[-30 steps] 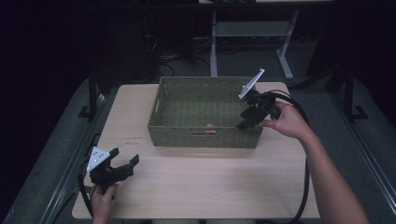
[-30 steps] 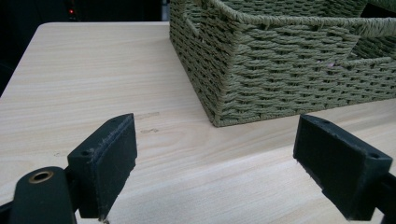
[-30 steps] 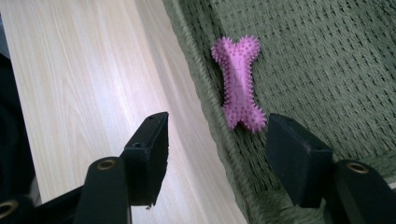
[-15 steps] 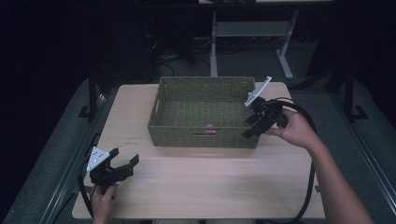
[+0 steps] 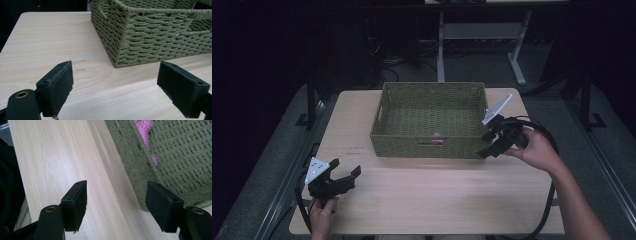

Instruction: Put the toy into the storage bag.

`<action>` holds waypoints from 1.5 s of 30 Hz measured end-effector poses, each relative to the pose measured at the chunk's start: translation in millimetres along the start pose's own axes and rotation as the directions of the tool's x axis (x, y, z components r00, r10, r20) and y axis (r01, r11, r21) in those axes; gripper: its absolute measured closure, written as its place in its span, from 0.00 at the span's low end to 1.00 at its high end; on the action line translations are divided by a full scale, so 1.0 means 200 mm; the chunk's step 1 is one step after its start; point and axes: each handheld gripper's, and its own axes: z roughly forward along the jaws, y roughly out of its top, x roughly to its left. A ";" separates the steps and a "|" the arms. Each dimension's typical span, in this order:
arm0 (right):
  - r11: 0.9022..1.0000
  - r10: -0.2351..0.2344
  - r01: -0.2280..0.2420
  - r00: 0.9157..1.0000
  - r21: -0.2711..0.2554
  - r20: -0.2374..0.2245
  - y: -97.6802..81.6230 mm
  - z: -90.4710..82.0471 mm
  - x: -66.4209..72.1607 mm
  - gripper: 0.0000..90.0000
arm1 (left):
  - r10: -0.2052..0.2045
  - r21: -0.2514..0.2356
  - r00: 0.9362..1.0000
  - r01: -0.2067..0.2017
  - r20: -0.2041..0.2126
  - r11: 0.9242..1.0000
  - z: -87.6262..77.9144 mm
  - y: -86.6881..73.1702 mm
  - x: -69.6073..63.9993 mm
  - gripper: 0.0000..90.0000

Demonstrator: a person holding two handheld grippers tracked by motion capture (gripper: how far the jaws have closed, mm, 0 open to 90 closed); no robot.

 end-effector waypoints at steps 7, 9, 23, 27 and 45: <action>1.000 0.008 -0.008 1.000 0.001 -0.005 -0.08 0.03 0.02 0.37 | 0.002 0.002 1.000 -0.002 0.000 1.000 0.00 0.00 0.00 0.14; 1.000 0.012 -0.012 1.000 -0.005 -0.005 -0.10 0.04 0.03 0.36 | 0.005 0.003 1.000 -0.005 0.001 1.000 0.00 0.00 -0.01 0.14; 0.998 0.053 -0.054 0.998 -0.015 -0.017 -0.23 0.10 0.06 0.35 | 0.005 0.004 1.000 -0.005 -0.001 1.000 0.00 0.00 0.00 0.14; 0.998 0.063 -0.064 0.998 -0.025 -0.014 -0.27 0.13 0.07 0.34 | 0.005 0.005 1.000 -0.005 0.001 1.000 0.00 0.00 -0.01 0.14; 0.995 0.092 -0.092 0.996 -0.049 -0.009 -0.40 0.20 0.14 0.32 | 0.007 0.004 1.000 -0.007 -0.001 1.000 0.00 0.00 -0.01 0.14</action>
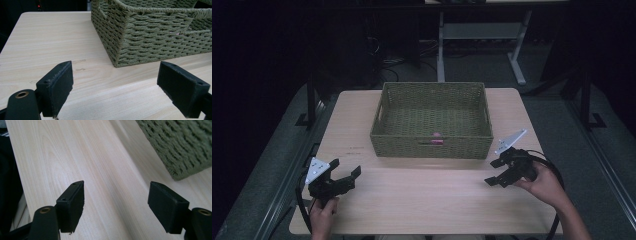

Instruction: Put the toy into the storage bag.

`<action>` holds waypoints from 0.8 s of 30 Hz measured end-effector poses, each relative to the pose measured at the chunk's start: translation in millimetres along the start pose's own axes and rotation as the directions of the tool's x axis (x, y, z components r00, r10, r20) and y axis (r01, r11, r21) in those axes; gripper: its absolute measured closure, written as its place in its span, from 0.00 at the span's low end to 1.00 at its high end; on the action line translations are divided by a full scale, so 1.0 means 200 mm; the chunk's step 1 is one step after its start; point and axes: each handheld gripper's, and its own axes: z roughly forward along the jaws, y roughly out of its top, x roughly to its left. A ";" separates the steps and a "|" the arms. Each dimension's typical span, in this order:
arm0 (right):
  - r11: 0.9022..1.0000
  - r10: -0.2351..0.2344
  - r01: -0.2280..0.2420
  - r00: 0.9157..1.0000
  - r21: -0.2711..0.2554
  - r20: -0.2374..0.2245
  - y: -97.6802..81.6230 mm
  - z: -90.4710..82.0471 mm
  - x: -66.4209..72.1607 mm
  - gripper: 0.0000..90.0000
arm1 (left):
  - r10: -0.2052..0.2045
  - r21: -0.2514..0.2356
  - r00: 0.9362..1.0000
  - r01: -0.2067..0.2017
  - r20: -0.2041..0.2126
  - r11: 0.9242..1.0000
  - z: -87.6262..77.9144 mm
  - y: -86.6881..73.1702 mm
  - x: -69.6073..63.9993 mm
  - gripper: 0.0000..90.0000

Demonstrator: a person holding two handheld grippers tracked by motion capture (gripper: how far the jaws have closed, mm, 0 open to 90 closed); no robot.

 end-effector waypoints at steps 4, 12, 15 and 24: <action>1.000 0.009 -0.009 1.000 -0.014 0.000 -0.03 0.01 0.01 0.32 | 0.001 0.000 1.000 -0.001 0.000 1.000 0.00 0.00 0.00 0.14; 0.999 0.025 -0.025 1.000 -0.030 0.009 -0.12 0.04 0.06 0.31 | 0.006 0.003 1.000 -0.006 0.001 1.000 0.00 0.00 0.00 0.14; 0.999 0.034 -0.033 0.999 -0.032 0.020 -0.15 0.04 0.08 0.31 | 0.007 0.004 1.000 -0.007 0.002 1.000 0.00 0.00 0.00 0.14; 0.989 0.062 -0.050 0.994 -0.139 0.090 -0.23 0.04 0.22 0.27 | 0.007 0.003 1.000 -0.007 0.006 1.000 0.01 0.00 -0.02 0.14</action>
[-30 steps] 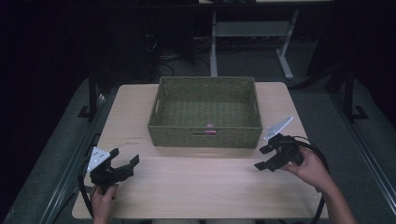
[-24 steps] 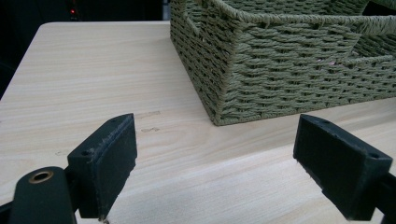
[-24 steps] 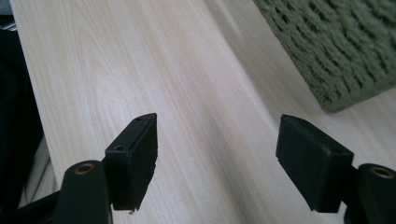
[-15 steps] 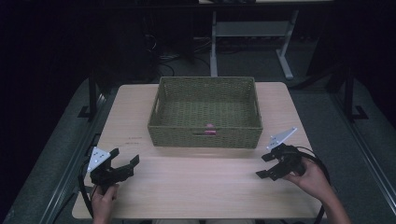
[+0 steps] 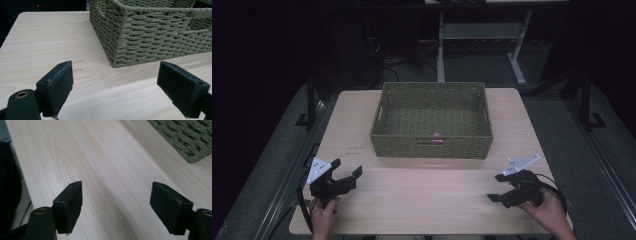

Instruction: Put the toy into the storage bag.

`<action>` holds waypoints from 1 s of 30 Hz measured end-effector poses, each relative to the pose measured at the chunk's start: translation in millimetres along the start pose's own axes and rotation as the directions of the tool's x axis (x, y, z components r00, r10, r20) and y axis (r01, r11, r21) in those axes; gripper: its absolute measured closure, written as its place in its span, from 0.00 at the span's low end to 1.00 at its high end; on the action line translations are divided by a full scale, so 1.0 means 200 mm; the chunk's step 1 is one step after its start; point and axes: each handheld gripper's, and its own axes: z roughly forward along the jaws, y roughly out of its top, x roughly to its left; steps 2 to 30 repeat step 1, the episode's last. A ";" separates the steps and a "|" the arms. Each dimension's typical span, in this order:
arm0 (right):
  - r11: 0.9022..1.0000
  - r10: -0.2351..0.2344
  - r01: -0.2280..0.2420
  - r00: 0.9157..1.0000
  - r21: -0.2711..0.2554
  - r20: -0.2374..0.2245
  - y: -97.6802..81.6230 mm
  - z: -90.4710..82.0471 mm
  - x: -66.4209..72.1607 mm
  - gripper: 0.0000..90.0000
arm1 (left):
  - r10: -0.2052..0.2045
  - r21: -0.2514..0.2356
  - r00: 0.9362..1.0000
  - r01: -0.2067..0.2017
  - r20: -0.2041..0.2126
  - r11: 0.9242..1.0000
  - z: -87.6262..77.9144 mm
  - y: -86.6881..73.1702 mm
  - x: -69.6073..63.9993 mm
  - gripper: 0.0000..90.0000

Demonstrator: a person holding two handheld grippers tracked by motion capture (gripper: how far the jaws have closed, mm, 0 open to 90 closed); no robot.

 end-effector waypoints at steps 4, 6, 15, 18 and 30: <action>1.000 0.003 -0.002 1.000 -0.013 0.018 -0.01 0.01 0.02 0.26 | 0.001 0.002 1.000 -0.001 -0.001 1.000 0.00 0.00 0.00 0.14; 1.000 0.003 -0.002 1.000 -0.013 0.018 -0.01 0.01 0.02 0.26 | 0.001 0.002 1.000 -0.001 -0.001 1.000 0.00 0.00 0.00 0.14; 1.000 0.003 -0.002 1.000 -0.013 0.018 -0.01 0.01 0.02 0.26 | 0.001 0.002 1.000 -0.001 -0.001 1.000 0.00 0.00 0.00 0.14; 1.000 0.003 -0.002 1.000 -0.013 0.018 -0.01 0.01 0.02 0.26 | 0.001 0.002 1.000 -0.001 -0.001 1.000 0.00 0.00 0.00 0.14; 1.000 0.003 -0.002 1.000 -0.013 0.018 -0.01 0.01 0.02 0.26 | 0.001 0.002 1.000 -0.001 -0.001 1.000 0.00 0.00 0.00 0.14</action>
